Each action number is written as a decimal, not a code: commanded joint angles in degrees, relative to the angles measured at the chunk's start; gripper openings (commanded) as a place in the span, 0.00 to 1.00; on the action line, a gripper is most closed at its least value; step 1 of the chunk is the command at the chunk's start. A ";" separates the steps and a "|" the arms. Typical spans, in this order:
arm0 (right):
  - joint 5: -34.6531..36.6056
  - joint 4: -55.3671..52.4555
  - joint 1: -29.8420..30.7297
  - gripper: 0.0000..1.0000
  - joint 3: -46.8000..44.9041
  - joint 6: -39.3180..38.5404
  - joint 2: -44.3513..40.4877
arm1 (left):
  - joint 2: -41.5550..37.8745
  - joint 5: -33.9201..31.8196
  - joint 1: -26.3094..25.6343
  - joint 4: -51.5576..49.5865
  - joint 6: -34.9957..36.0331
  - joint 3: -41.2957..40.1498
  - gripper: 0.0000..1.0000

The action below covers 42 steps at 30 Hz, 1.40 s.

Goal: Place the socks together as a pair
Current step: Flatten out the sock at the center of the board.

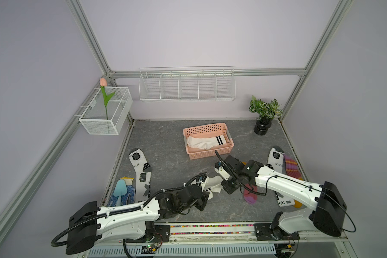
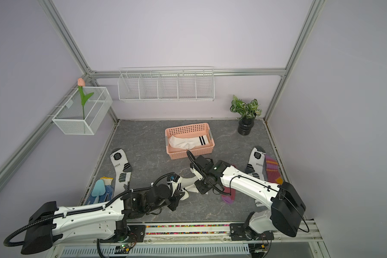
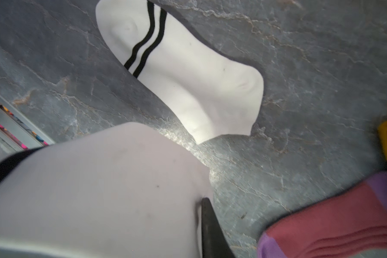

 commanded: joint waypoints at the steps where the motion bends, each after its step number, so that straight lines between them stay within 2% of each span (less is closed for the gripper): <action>1: -2.24 3.58 -0.29 0.16 -0.45 -1.57 3.49 | 2.50 -0.74 0.33 0.16 -1.56 0.95 0.06; 8: -3.68 6.85 -0.94 0.20 -0.10 -3.13 9.68 | 9.74 0.92 1.99 2.27 -1.96 1.97 0.05; 13: -2.79 7.91 -2.97 0.24 -0.62 -3.24 10.49 | 8.28 2.29 6.86 3.76 -2.48 0.02 0.08; 15: -2.76 8.42 -3.69 0.30 -0.70 -3.19 10.09 | 7.59 2.91 7.96 4.95 -2.61 -0.50 0.10; 24: -3.49 11.38 -6.46 0.32 -1.64 -2.50 10.46 | 10.51 1.83 8.83 5.50 -2.44 -0.83 0.18; 29: -1.16 12.26 -8.18 0.36 -1.76 -2.19 9.81 | 9.97 0.69 11.71 7.12 -3.09 -2.63 0.26; 33: 0.09 13.24 -8.71 0.36 -1.42 -1.25 9.00 | 11.12 1.18 14.66 8.15 -2.97 -2.54 0.44; 35: 0.70 13.81 -8.94 0.40 -1.41 -0.84 8.89 | 11.70 0.51 15.12 8.02 -2.36 -1.78 0.47; 39: 1.36 14.48 -9.37 0.54 -1.23 -0.29 9.33 | 12.77 -0.13 15.80 9.17 -1.60 -0.46 0.47; 42: 1.95 14.25 -9.69 0.55 -0.82 -0.11 9.17 | 14.15 -0.09 16.13 10.00 -1.60 0.37 0.45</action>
